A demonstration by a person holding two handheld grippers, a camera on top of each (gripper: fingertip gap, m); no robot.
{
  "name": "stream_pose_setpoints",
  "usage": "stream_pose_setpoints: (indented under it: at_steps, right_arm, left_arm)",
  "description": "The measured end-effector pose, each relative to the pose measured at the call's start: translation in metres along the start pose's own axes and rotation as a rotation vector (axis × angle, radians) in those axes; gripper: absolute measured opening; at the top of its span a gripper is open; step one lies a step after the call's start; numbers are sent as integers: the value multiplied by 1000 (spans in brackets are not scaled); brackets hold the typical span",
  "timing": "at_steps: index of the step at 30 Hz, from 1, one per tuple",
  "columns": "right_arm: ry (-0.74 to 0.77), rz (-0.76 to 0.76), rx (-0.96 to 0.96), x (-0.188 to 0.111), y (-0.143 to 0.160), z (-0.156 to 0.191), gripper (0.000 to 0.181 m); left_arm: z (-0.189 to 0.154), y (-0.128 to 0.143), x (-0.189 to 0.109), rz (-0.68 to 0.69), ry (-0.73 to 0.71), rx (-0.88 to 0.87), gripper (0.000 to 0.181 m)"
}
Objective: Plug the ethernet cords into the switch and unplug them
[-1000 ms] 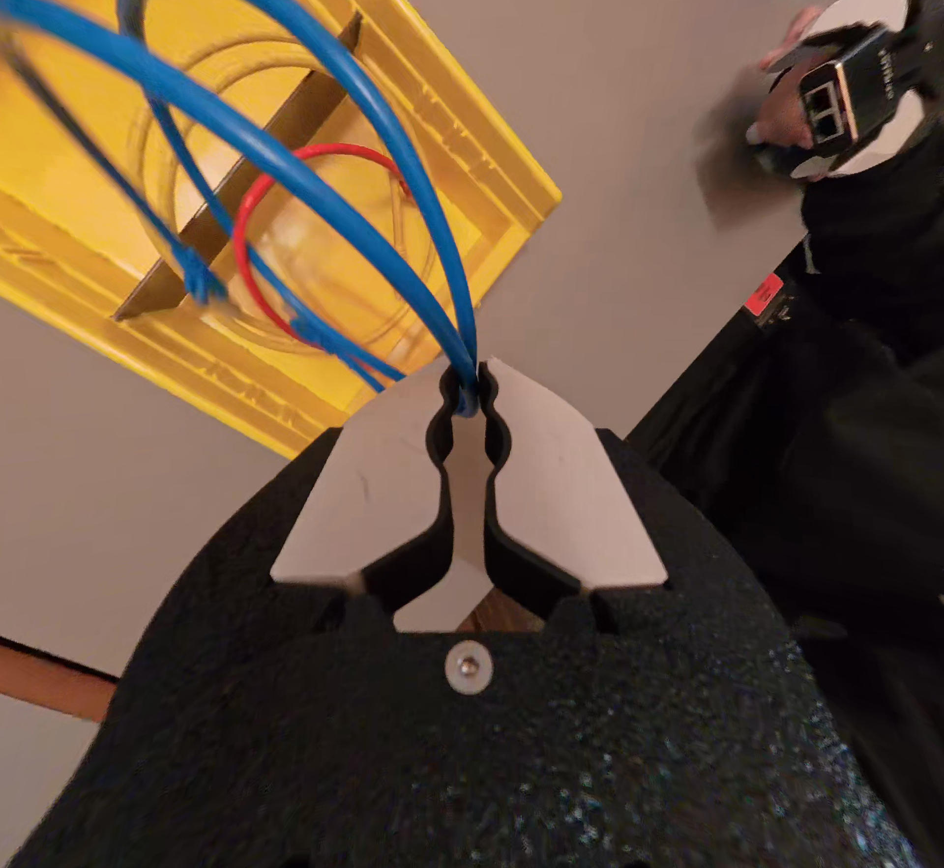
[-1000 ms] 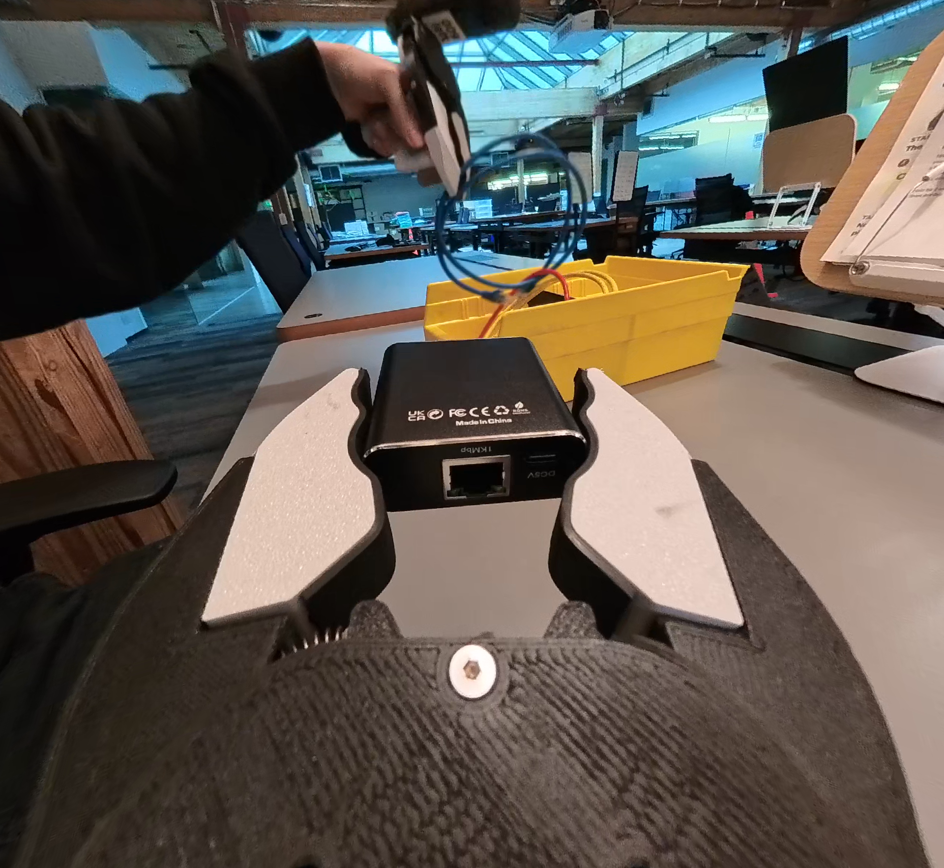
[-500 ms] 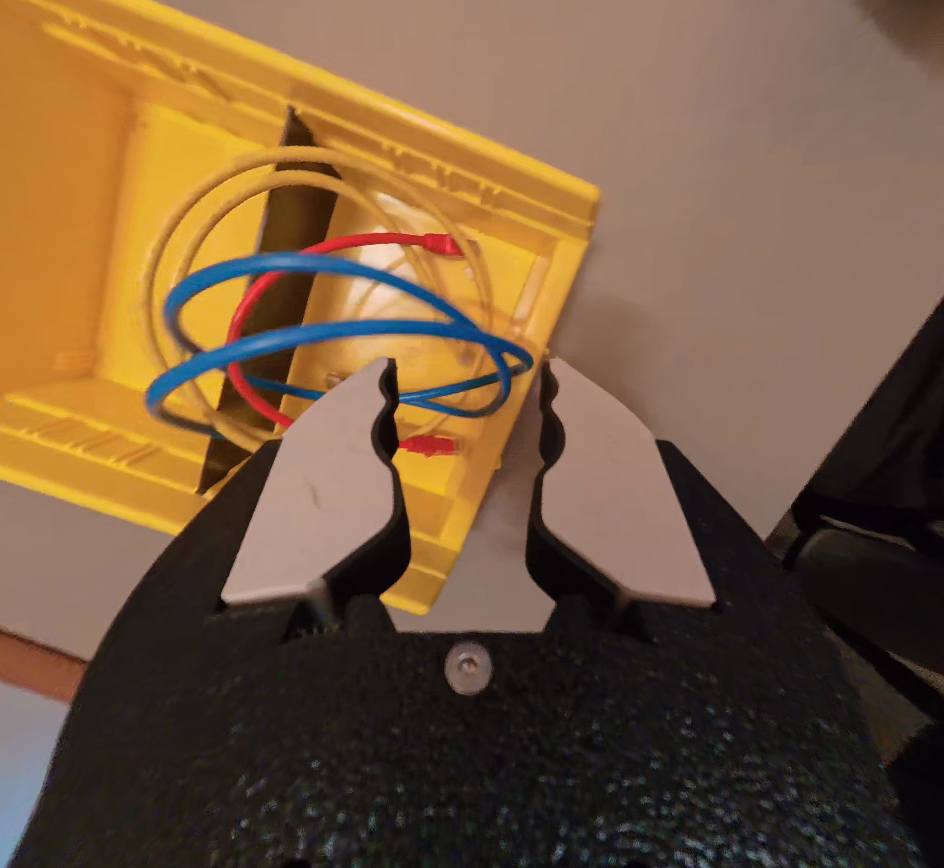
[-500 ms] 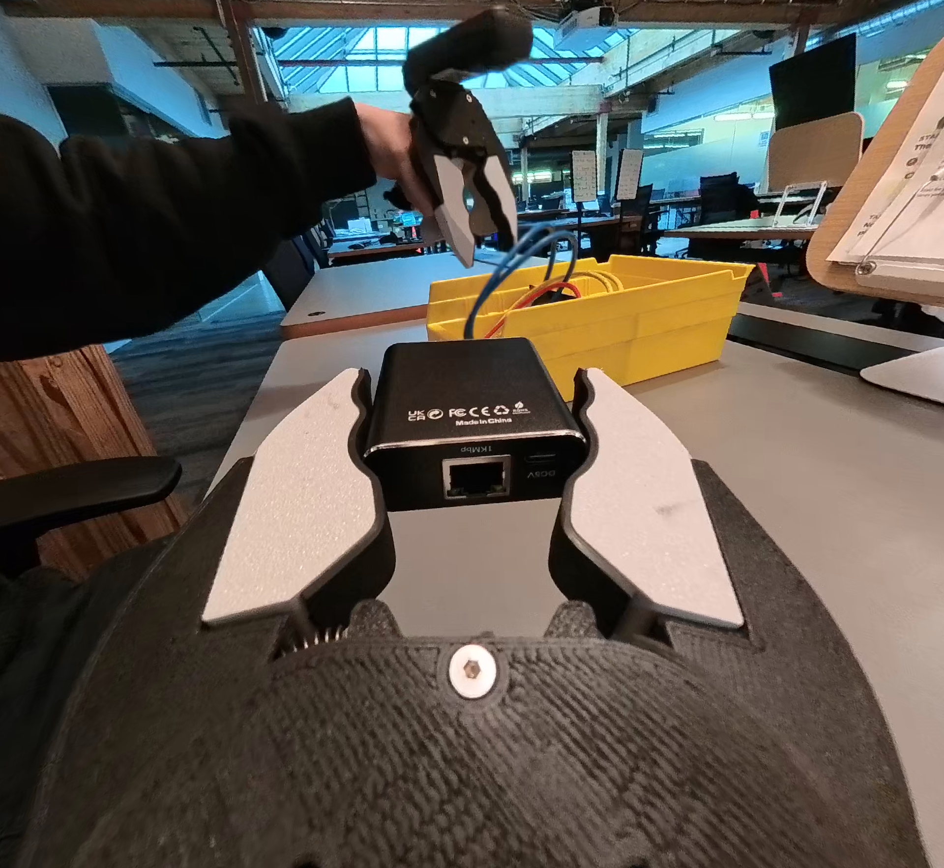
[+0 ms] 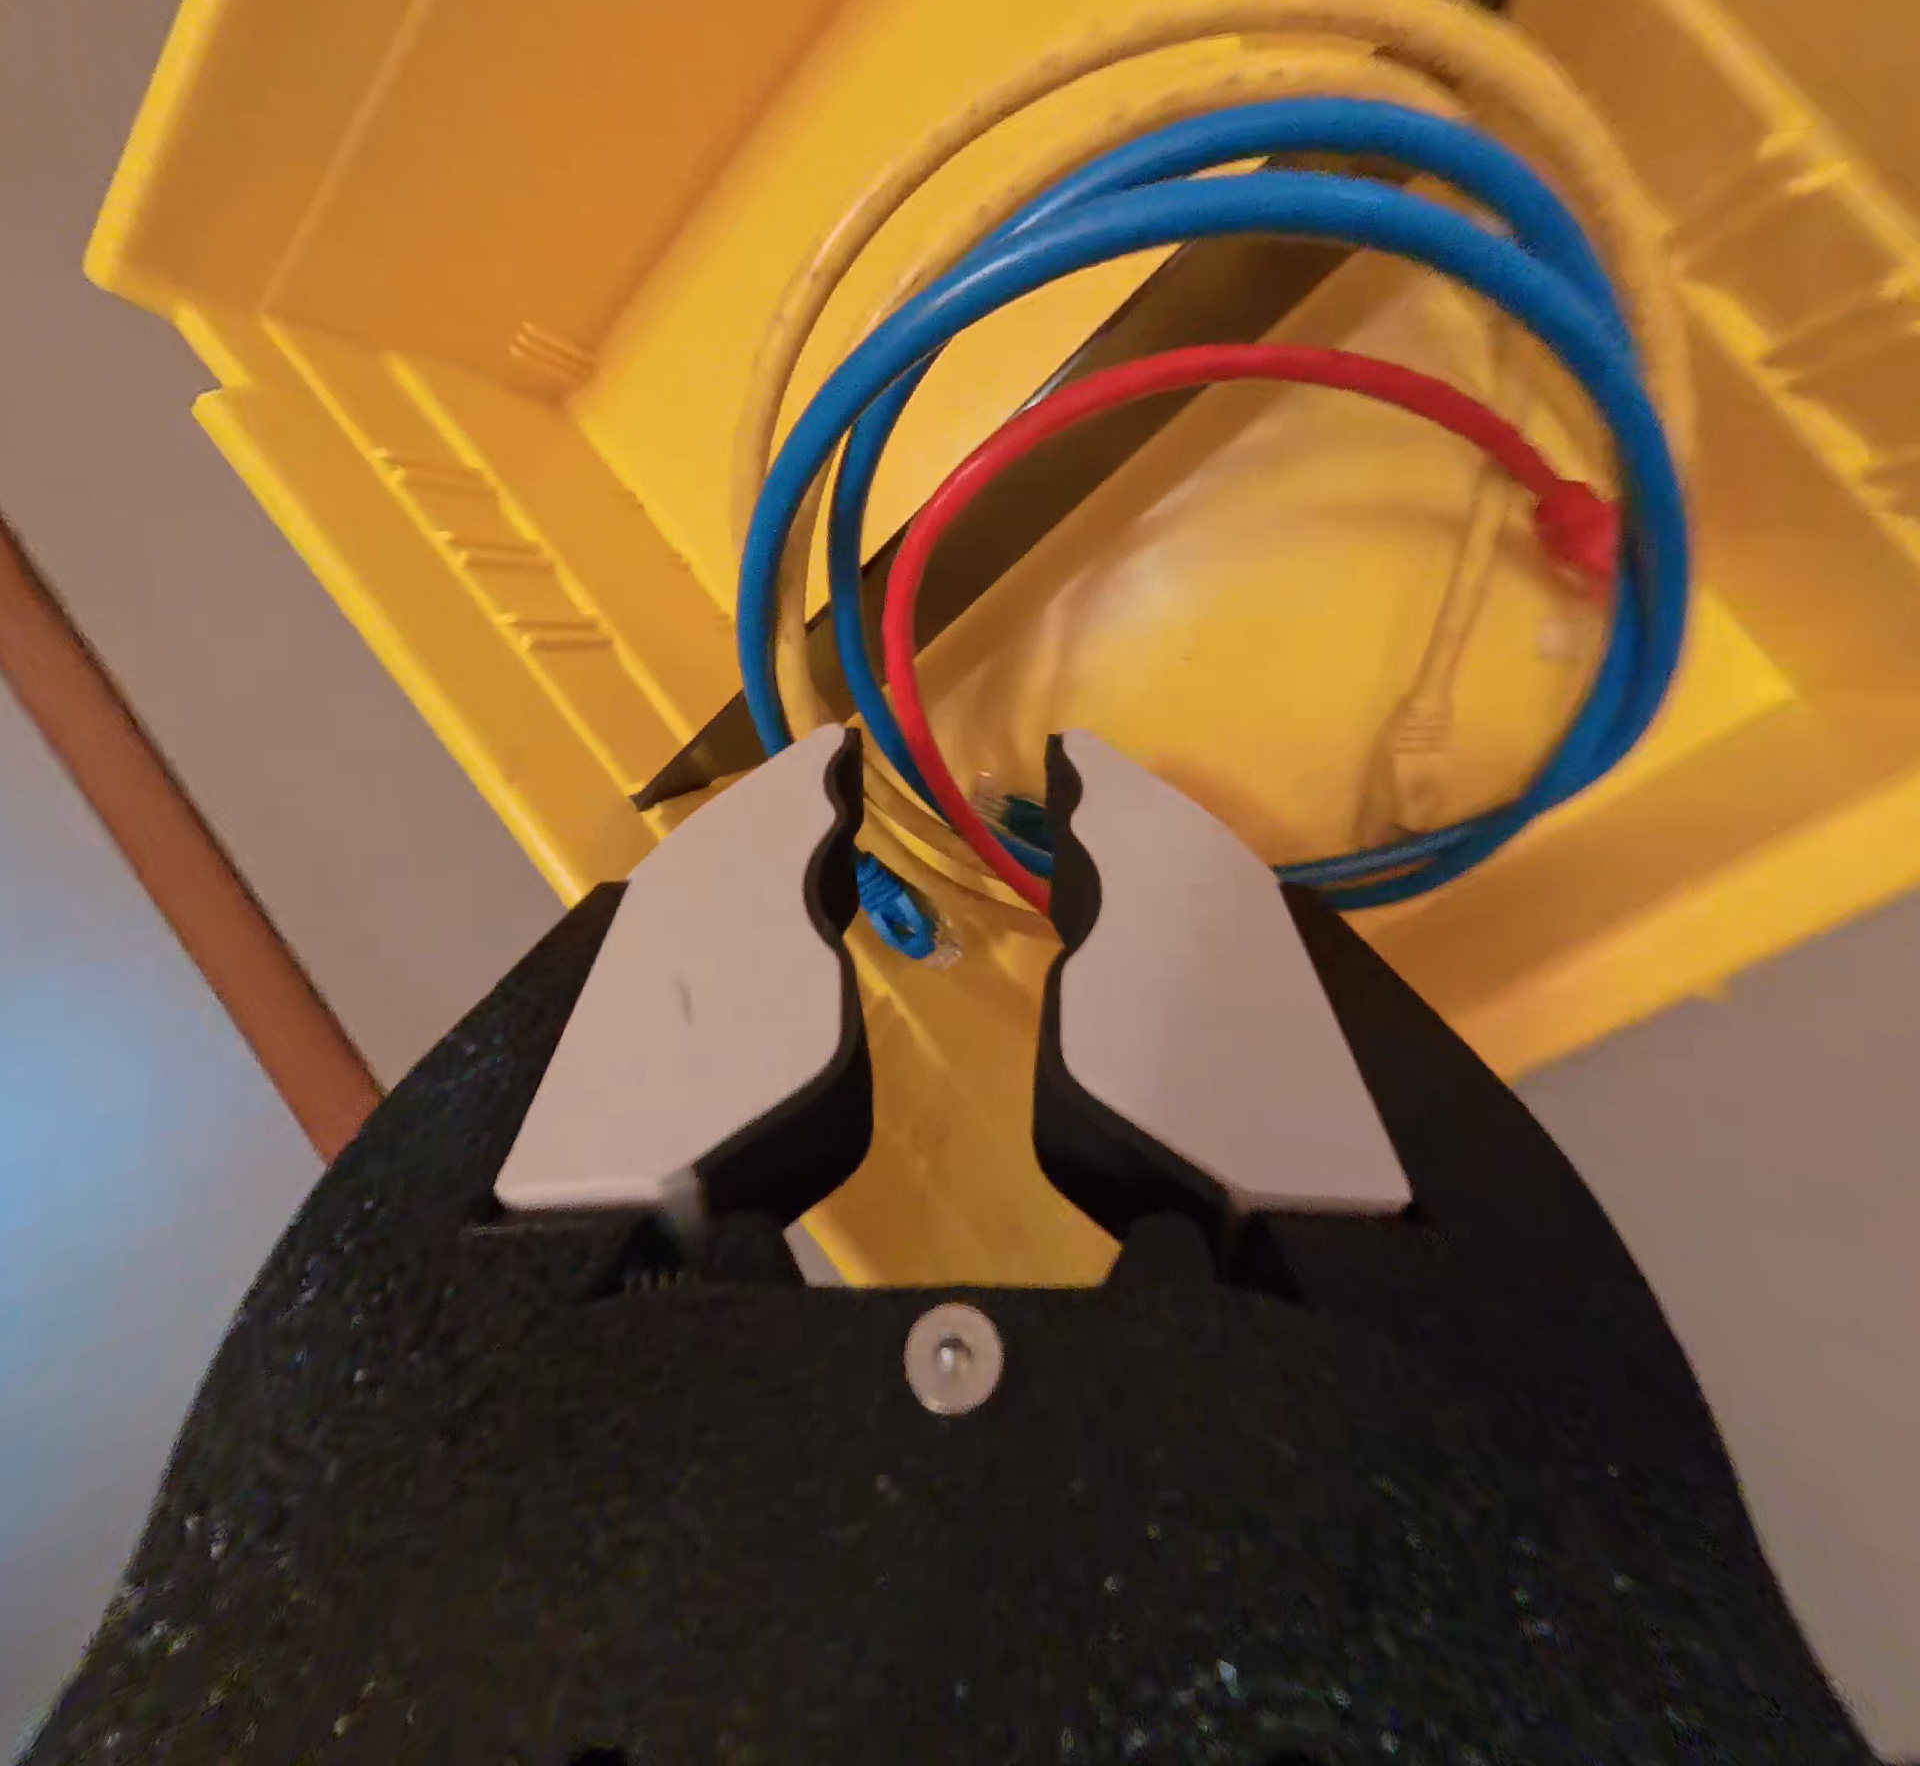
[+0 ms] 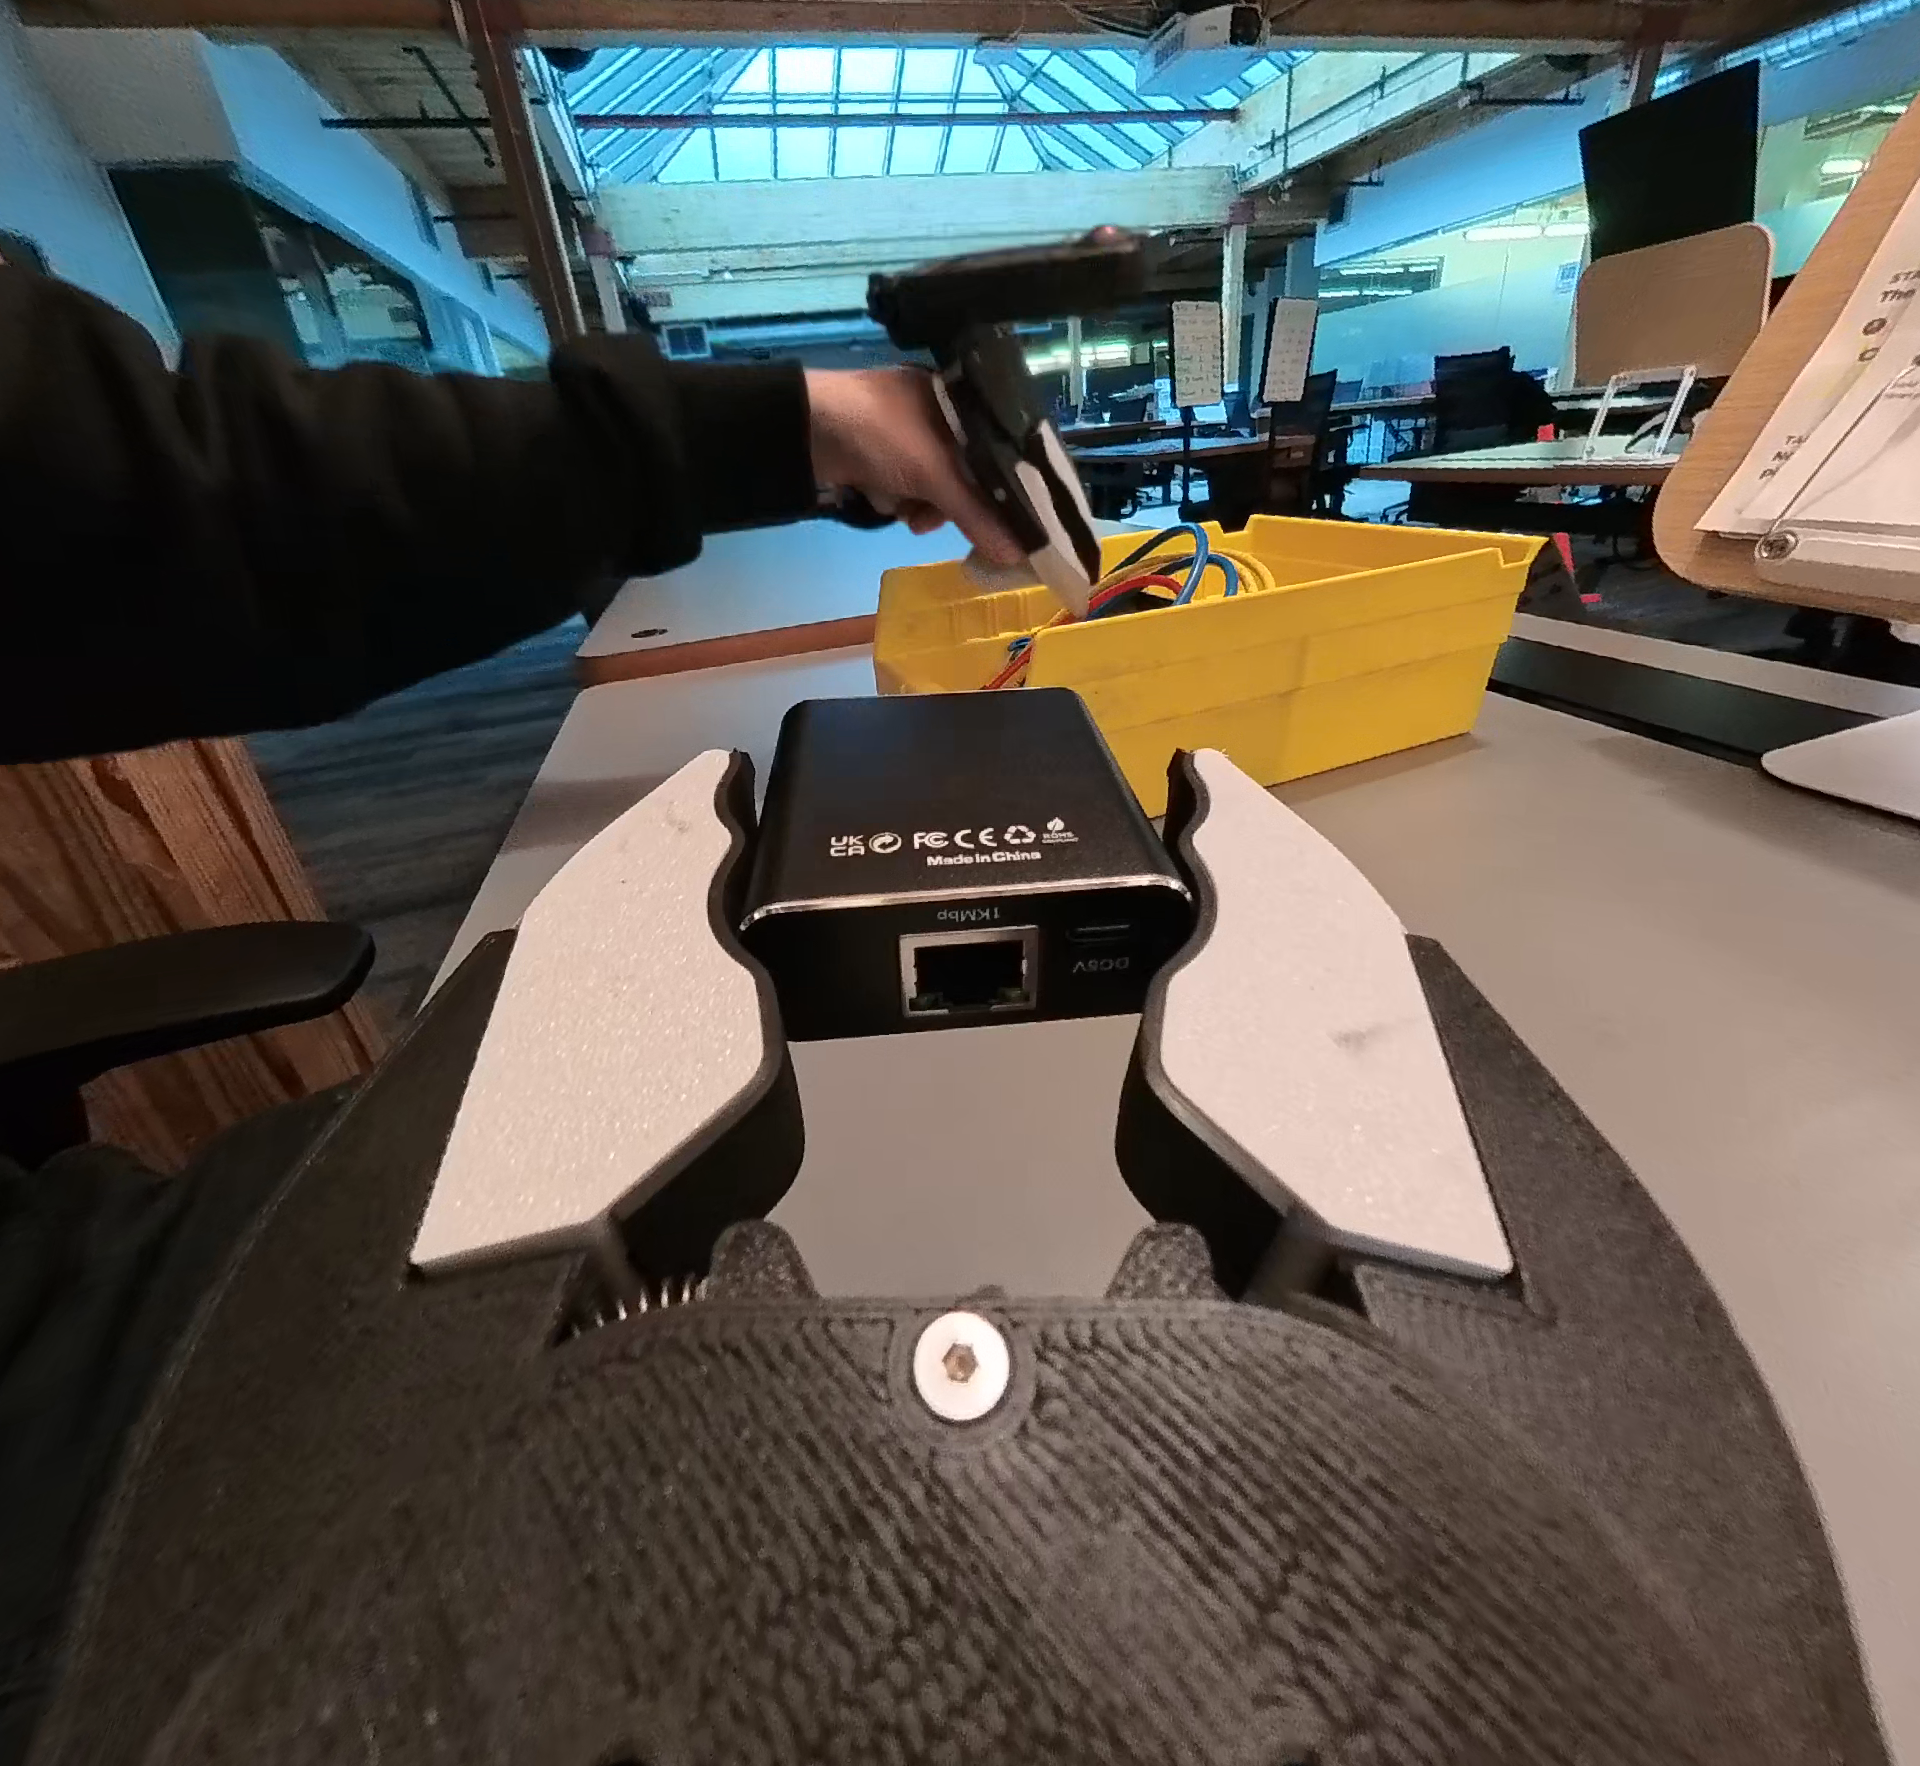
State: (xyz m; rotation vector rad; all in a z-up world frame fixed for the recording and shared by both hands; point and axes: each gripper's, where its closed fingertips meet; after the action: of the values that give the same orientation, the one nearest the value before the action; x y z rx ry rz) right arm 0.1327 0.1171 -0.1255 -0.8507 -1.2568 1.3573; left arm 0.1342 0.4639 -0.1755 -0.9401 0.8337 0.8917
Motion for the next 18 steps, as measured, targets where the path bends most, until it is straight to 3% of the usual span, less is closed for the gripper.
stream_pose_setpoints:
  at_steps: [1, 5, 8, 13, 18]
  right_arm:
    - [0, 0, 0, 0, 0, 0, 76]
    - [1, -5, -1, -1, -1, 0, 76]
    - [0, -8, 0, -1, -1, 0, 76]
    - [-3, -4, 0, 0, 0, 0, 76]
    - [-1, -6, -1, 0, -1, 0, 76]
  left_arm:
    - [3, 2, 6, 18, -43, 5, 32]
    - [10, 1, 12, 24, -130, 5, 6]
    - [12, -2, 0, 13, -140, -24, 4]
    - [18, -13, -53, -66, -163, -59, 4]
    - [48, -20, -131, -173, -429, -86, 4]
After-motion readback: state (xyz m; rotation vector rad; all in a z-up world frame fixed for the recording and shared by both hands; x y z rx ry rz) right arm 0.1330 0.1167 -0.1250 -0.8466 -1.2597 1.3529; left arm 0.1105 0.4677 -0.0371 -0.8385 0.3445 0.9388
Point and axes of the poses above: each gripper's, where its closed fingertips meet, x out along the fingers, y out of its underside, z = x × y across the jaws, and after that the axes turned 6 degrees about x, right-handed
